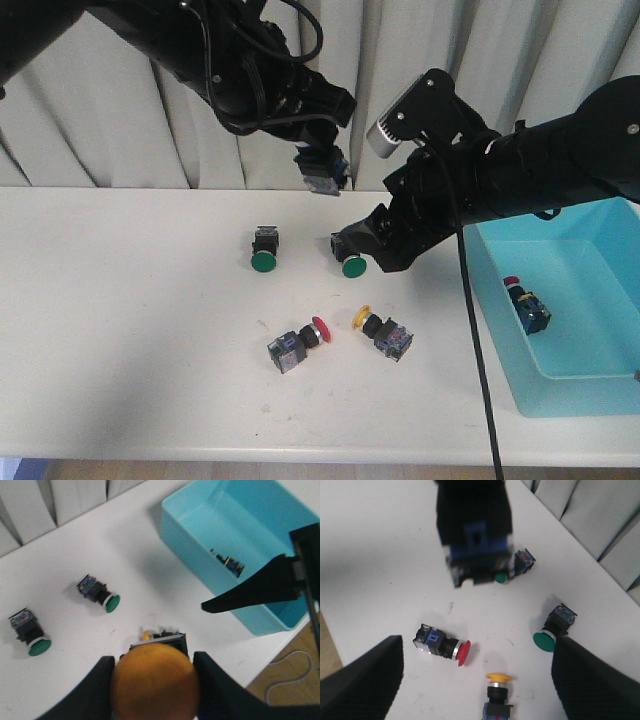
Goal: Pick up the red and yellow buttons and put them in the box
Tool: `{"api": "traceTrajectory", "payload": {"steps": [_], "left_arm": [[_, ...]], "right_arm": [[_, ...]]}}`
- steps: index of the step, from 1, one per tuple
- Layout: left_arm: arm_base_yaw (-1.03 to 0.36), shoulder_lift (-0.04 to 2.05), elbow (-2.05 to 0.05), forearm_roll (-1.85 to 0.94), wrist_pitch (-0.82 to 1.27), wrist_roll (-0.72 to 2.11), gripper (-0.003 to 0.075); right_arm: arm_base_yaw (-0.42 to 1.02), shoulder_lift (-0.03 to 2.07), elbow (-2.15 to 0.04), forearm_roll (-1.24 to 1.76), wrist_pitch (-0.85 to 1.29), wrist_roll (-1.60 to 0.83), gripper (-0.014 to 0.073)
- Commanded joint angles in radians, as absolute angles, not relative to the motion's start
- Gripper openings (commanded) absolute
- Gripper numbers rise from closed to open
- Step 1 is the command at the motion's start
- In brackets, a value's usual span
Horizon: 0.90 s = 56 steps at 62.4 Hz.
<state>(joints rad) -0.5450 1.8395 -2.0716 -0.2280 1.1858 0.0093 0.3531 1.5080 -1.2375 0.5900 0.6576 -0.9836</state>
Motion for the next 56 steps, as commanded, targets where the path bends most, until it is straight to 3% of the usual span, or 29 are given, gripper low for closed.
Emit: {"api": "traceTrajectory", "payload": {"steps": [1, 21, 26, 34, 45, 56], "left_arm": [[-0.548, 1.788, -2.076, -0.29, 1.139, 0.0, -0.0004], [-0.548, 1.788, -2.059, -0.403, 1.127, 0.013, 0.0], [-0.548, 1.788, -2.059, -0.429, 1.127, 0.021, 0.0], [-0.548, 1.788, -2.059, -0.464, 1.132, 0.038, 0.0003], [-0.548, 1.788, -2.059, -0.477, 1.133, 0.062, 0.0005], [-0.548, 1.788, -2.059, -0.477, 1.153, 0.133, 0.0024]], "right_arm": [[0.355, 1.473, -1.265, 0.663, 0.592, -1.031, 0.058], [0.355, 1.473, -1.265, 0.809, 0.592, -1.158, 0.0577], [0.355, 1.473, -1.265, 0.831, 0.588, -1.173, 0.0544], [0.355, 1.473, -1.265, 0.857, 0.581, -1.181, 0.0385], [0.355, 1.473, -1.265, 0.901, 0.601, -1.207, 0.0015], [0.355, 1.473, -1.265, 0.91, 0.626, -1.209, -0.0008]]}}
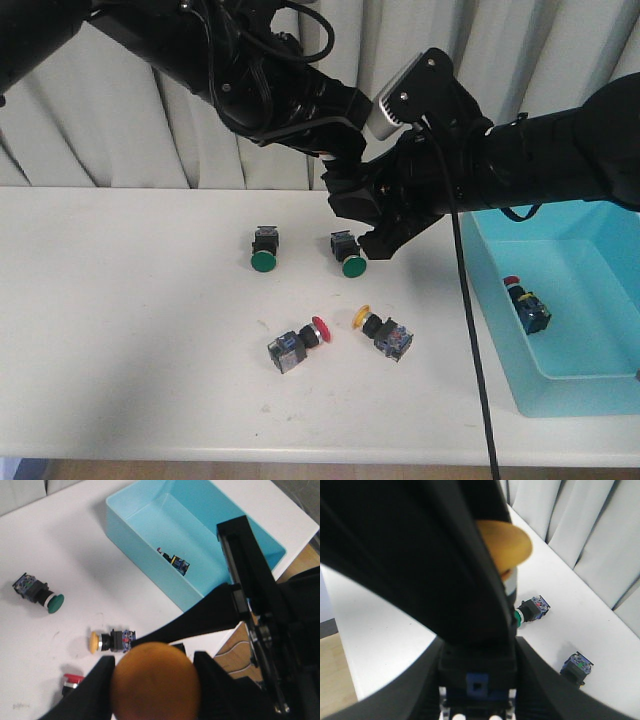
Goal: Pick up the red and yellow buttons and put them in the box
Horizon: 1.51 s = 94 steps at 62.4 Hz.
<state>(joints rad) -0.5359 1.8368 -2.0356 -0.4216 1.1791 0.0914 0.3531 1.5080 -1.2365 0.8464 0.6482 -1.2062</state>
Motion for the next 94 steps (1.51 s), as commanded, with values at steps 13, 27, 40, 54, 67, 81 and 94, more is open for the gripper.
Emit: {"api": "traceTrajectory", "payload": {"steps": [13, 27, 40, 54, 67, 81, 94], "left_arm": [[-0.548, 1.788, -2.059, -0.477, 1.141, 0.155, 0.0127], [-0.548, 1.788, -2.059, -0.477, 1.175, 0.218, 0.037], [-0.548, 1.785, -2.059, -0.474, 1.203, 0.22, 0.0508], [-0.548, 1.739, -2.059, -0.404, 1.194, 0.248, 0.0514], [-0.547, 1.641, -2.059, -0.16, 1.183, 0.235, 0.0513], [-0.547, 1.524, -2.059, 0.162, 1.179, 0.144, 0.0499], [-0.547, 1.449, -2.059, 0.422, 1.227, 0.073, 0.0313]], "right_arm": [[0.353, 1.473, -1.265, 0.906, 0.657, -1.203, -0.0006], [0.353, 1.473, -1.265, 0.854, 0.657, -1.179, -0.0004], [0.351, 1.473, -1.265, 0.754, 0.636, -1.099, -0.0003], [0.351, 1.468, -1.269, 0.567, 0.551, -0.924, -0.0003], [0.351, 1.418, -1.269, 0.334, 0.419, -0.684, -0.0003], [0.263, 1.328, -1.269, 0.133, 0.339, -0.361, -0.0001], [-0.03, 1.308, -1.269, 0.136, 0.435, -0.279, 0.0001]]}}
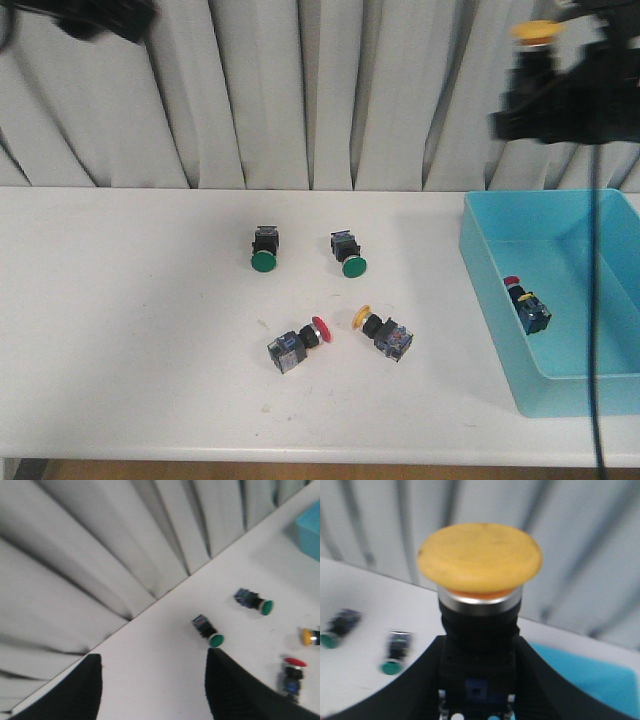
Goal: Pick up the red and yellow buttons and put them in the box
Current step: 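Carry the yellow button with the right gripper into the blue box, release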
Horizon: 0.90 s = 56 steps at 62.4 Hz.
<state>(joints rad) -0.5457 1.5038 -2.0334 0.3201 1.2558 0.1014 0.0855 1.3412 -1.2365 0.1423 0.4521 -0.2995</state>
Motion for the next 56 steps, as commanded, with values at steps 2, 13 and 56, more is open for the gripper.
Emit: {"api": "traceTrajectory", "payload": {"steps": [2, 13, 56], "left_arm": [[-0.547, 1.444, -2.059, 0.45, 1.236, 0.071, 0.0258], [-0.547, 1.418, -2.047, 0.532, 1.24, 0.012, -0.0007], [-0.547, 1.41, -2.045, 0.545, 1.245, -0.027, -0.0007]], "right_arm": [[-0.076, 1.313, -1.269, 0.14, 0.449, -0.278, 0.0001], [-0.213, 1.382, -1.269, 0.144, 0.477, -0.225, 0.0004], [-0.217, 1.854, -1.269, 0.082, 0.52, -0.227, 0.0019]]}}
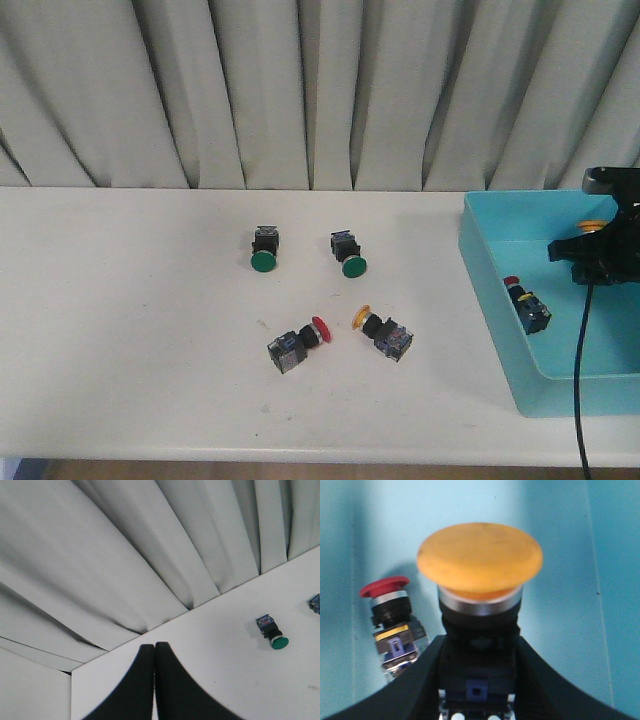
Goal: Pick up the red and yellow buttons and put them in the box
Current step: 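Carry the yellow button with the right gripper into the blue box, release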
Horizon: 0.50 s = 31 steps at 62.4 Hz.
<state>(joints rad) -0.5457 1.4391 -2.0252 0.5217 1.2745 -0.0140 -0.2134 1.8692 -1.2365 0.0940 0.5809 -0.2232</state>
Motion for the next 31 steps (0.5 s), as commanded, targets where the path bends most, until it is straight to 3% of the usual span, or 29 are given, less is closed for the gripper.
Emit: {"api": "traceTrajectory", "payload": {"steps": [1, 18, 31], "left_arm": [[-0.547, 1.41, -2.045, 0.543, 1.244, -0.027, -0.0007], [-0.547, 1.41, -2.045, 0.544, 1.25, -0.05, -0.0007], [-0.547, 1.41, -2.045, 0.544, 1.255, -0.073, -0.0007]], "right_arm": [[-0.217, 1.863, -1.269, 0.082, 0.518, -0.226, 0.0021], [-0.217, 1.958, -1.269, 0.089, 0.519, -0.208, 0.0143], [-0.217, 1.976, -1.269, 0.096, 0.503, -0.21, 0.0404]]}}
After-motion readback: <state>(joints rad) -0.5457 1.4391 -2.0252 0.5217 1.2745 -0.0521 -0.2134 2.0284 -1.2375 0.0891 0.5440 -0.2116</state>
